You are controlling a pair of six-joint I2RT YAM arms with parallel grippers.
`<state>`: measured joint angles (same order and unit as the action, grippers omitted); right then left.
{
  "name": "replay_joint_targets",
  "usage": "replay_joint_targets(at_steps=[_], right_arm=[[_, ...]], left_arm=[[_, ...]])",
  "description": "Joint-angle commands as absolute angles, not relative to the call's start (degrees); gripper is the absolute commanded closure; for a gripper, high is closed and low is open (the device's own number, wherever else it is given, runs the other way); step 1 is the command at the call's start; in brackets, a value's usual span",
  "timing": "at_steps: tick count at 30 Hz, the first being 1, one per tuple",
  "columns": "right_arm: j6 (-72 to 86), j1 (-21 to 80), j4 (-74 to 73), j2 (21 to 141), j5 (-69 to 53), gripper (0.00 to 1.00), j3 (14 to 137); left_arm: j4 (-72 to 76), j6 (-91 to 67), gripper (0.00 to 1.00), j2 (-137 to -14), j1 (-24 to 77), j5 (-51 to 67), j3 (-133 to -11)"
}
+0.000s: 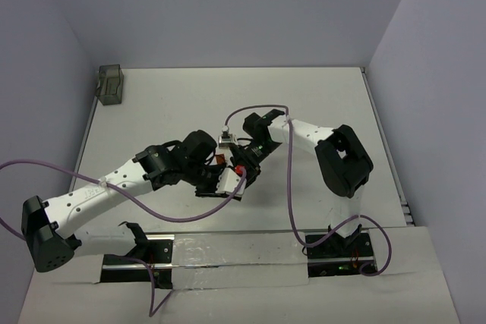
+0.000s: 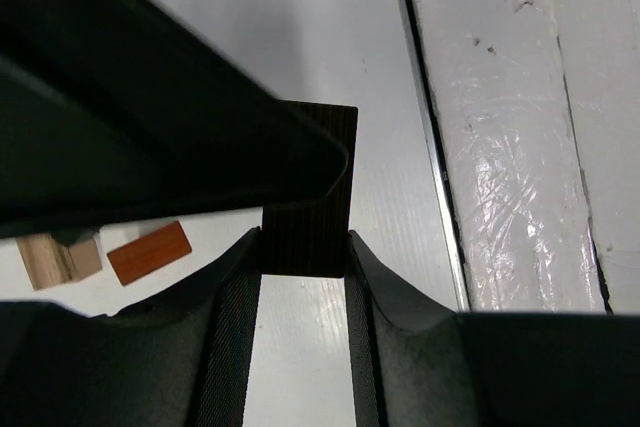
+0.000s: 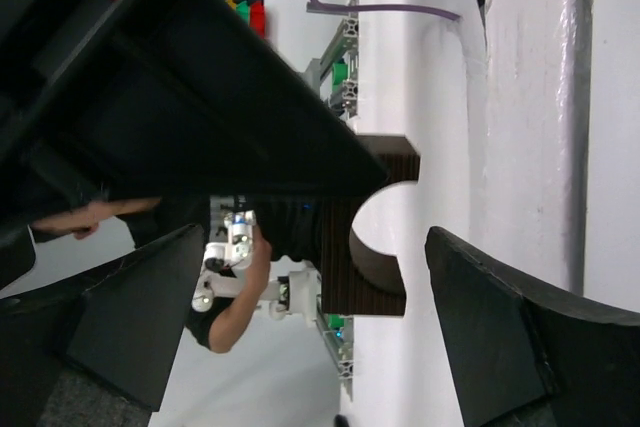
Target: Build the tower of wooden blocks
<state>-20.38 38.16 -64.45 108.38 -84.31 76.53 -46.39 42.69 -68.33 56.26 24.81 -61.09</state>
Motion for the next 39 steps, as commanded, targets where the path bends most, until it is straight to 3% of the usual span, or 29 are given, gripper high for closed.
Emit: replay_joint_targets(at_steps=[1, 11, 13, 16, 19, 22, 28, 39], right_arm=[[-19.5, 35.4, -63.1, 104.6, -92.6, 0.00, 76.8], [-20.3, 20.7, -64.5, 102.0, -80.5, 0.00, 80.7], [-14.8, 14.0, -60.9, 97.7, -76.2, 0.00, 79.9], [-3.6, 9.4, -43.6, 88.8, -64.6, 0.00, 73.7], [-2.1, 7.0, -39.0, 79.8, -50.0, 0.00, 71.1], [-1.8, 4.5, -35.4, 74.8, -46.0, 0.00, 66.4], [-3.2, 3.9, -32.6, 69.7, -43.2, 0.00, 59.5], [-3.7, 3.9, -32.3, 70.6, -43.5, 0.00, 59.7]], left_arm=[[-45.3, 40.2, 1.00, -65.4, 52.9, 29.5, -61.3], [-44.9, 37.6, 1.00, -63.8, 45.5, 31.9, -61.4], [-45.4, 39.8, 1.00, -66.0, 41.0, 31.7, -63.4], [-46.2, 40.5, 1.00, -72.1, 36.4, 33.1, -68.1], [-44.0, 41.4, 1.00, -77.6, 33.9, 33.3, -70.9], [-41.2, 45.4, 0.99, -81.5, 31.7, 32.7, -71.9], [-42.0, 51.2, 0.95, -90.8, 27.8, 35.9, -78.2], [-36.1, 52.2, 0.90, -98.4, 27.5, 34.7, -80.2]])
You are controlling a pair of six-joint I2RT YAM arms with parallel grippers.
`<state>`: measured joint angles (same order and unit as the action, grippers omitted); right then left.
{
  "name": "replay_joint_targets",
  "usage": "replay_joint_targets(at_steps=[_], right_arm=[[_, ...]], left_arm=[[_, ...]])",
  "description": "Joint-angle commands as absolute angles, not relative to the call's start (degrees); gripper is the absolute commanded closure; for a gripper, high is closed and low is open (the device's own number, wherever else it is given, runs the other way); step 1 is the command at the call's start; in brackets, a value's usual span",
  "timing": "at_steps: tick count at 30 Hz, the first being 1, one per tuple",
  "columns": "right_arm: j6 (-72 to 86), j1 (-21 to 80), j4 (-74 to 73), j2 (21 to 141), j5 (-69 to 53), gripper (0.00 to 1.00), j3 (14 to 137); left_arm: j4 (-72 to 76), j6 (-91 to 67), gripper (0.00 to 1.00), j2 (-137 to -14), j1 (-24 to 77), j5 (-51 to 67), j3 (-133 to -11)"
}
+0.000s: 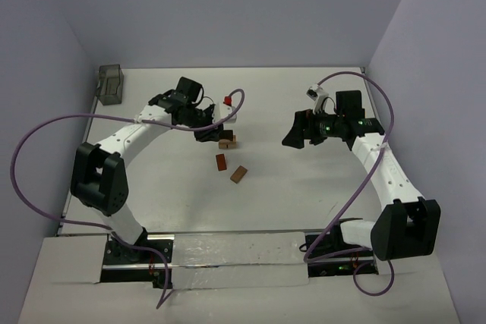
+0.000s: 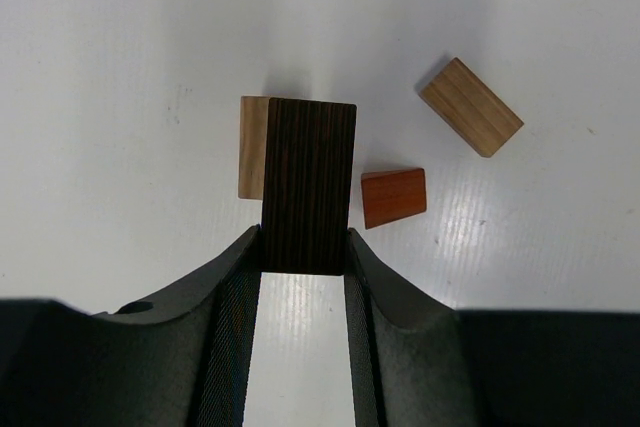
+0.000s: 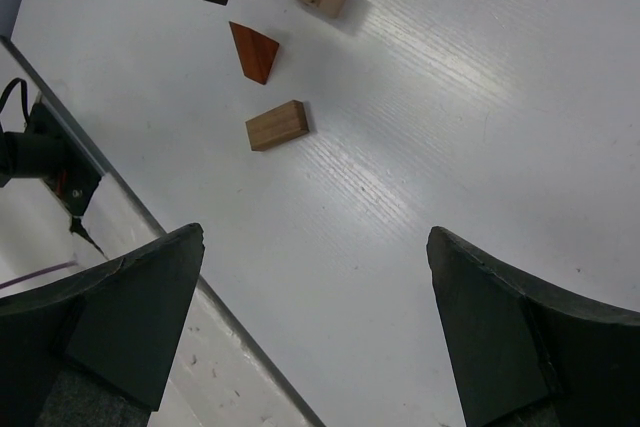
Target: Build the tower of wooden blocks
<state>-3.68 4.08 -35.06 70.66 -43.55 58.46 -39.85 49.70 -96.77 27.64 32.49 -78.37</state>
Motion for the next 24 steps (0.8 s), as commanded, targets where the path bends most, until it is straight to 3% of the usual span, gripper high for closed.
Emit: replay_joint_targets(at_steps=[1, 24], right_arm=[[-3.7, 3.9, -32.4, 70.5, -43.6, 0.00, 59.6], [-3.3, 4.0, -32.8, 70.2, -44.1, 0.00, 59.7]], left_arm=[[-35.6, 52.3, 0.90, -98.5, 27.6, 34.8, -80.3], [-32.8, 52.8, 0.83, -108.0, 26.1, 36.4, -84.2]])
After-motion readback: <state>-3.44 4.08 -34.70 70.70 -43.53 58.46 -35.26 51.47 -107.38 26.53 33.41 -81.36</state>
